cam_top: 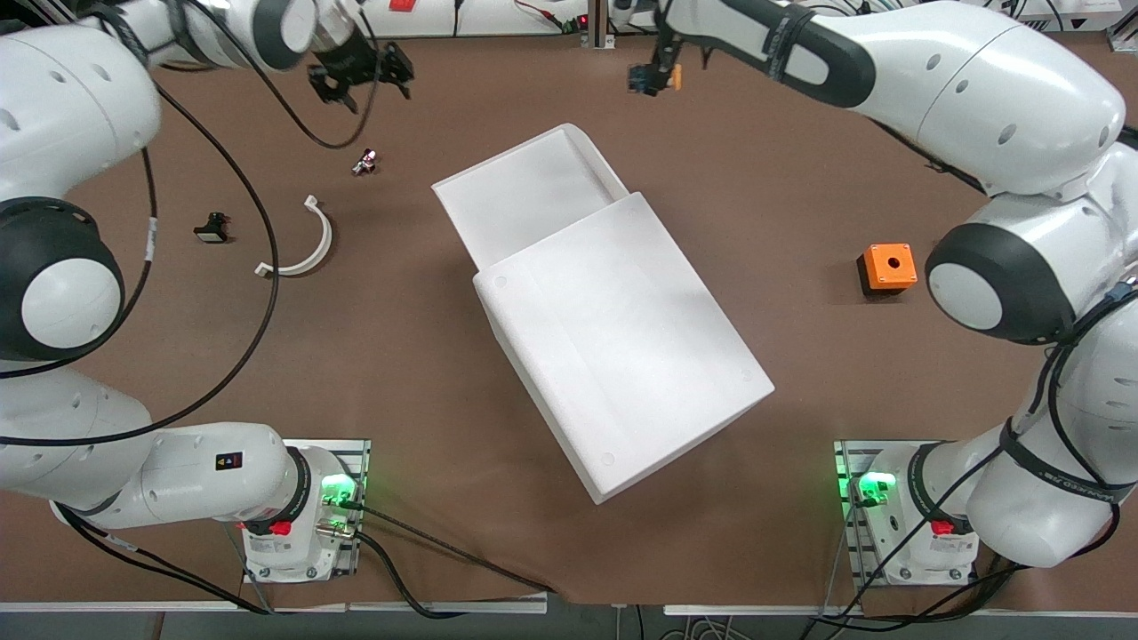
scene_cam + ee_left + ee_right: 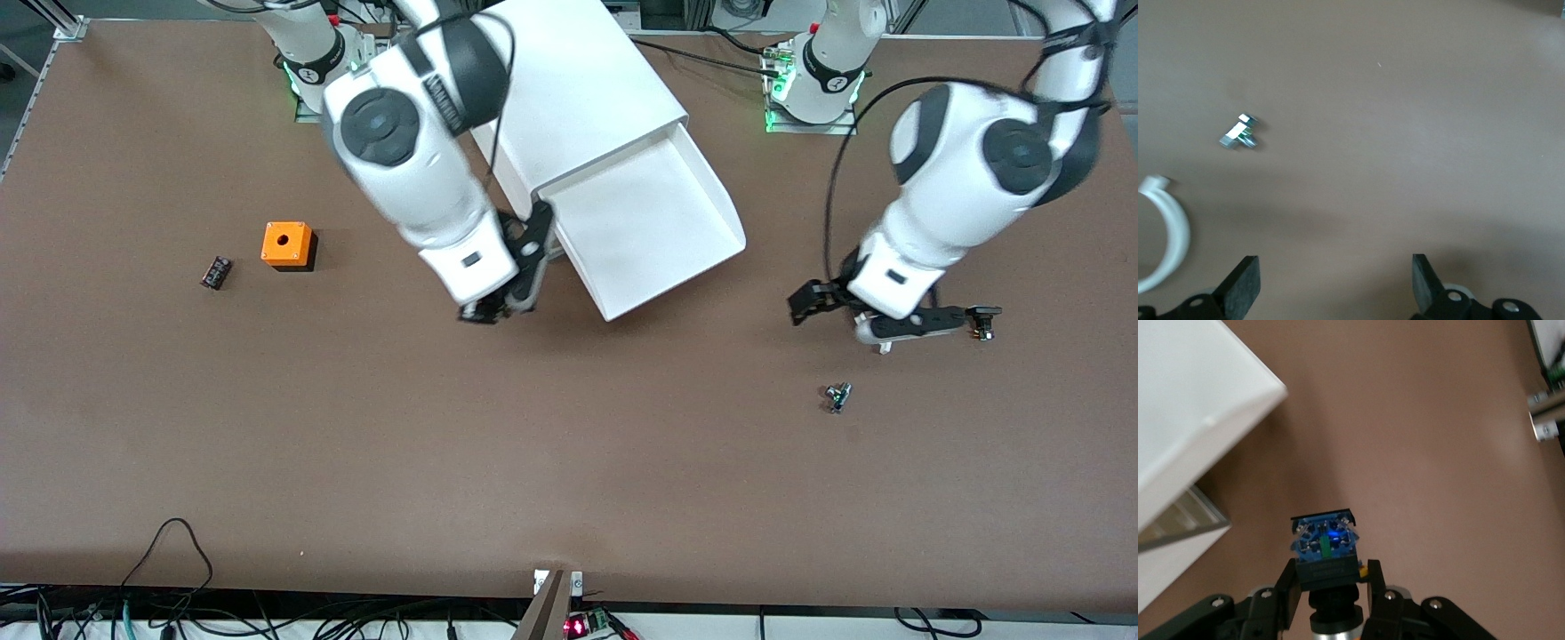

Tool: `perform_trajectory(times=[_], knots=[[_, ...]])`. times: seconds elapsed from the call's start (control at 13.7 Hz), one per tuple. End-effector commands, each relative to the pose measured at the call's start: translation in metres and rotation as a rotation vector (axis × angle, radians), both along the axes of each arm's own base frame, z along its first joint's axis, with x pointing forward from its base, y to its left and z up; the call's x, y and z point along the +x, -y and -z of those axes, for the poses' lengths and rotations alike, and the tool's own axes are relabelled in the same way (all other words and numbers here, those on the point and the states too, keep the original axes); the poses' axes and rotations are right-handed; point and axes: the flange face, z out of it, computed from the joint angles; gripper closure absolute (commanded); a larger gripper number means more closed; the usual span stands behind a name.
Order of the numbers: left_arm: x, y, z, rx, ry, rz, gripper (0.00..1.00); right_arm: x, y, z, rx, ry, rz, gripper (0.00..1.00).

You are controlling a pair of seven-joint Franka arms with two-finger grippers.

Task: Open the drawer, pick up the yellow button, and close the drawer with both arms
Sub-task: 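Lift the button out with the right gripper while the left gripper reaches the drawer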

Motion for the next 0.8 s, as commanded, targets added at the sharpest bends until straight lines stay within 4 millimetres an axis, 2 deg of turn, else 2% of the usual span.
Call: perform_trajectory(times=[0.0, 0.15, 0.36, 0.58, 0.73], knots=[[-0.011, 0.037, 0.047, -0.054, 0.006, -0.089, 0.00, 0.010, 0.059, 0.016, 0.002, -0.016, 0.162, 0.74], [-0.022, 0.050, 0.063, -0.064, -0.010, -0.160, 0.00, 0.024, 0.111, 0.031, 0.010, -0.037, 0.362, 0.74], [-0.052, 0.078, 0.065, -0.046, -0.055, -0.141, 0.00, 0.035, 0.172, 0.044, -0.004, -0.090, 0.628, 0.74], [-0.099, 0.124, 0.068, -0.027, -0.083, -0.050, 0.00, 0.028, 0.235, 0.063, -0.029, -0.149, 0.815, 0.74], [-0.137, 0.159, 0.074, -0.014, -0.099, 0.041, 0.00, 0.012, 0.280, 0.087, -0.057, -0.210, 0.910, 0.74]])
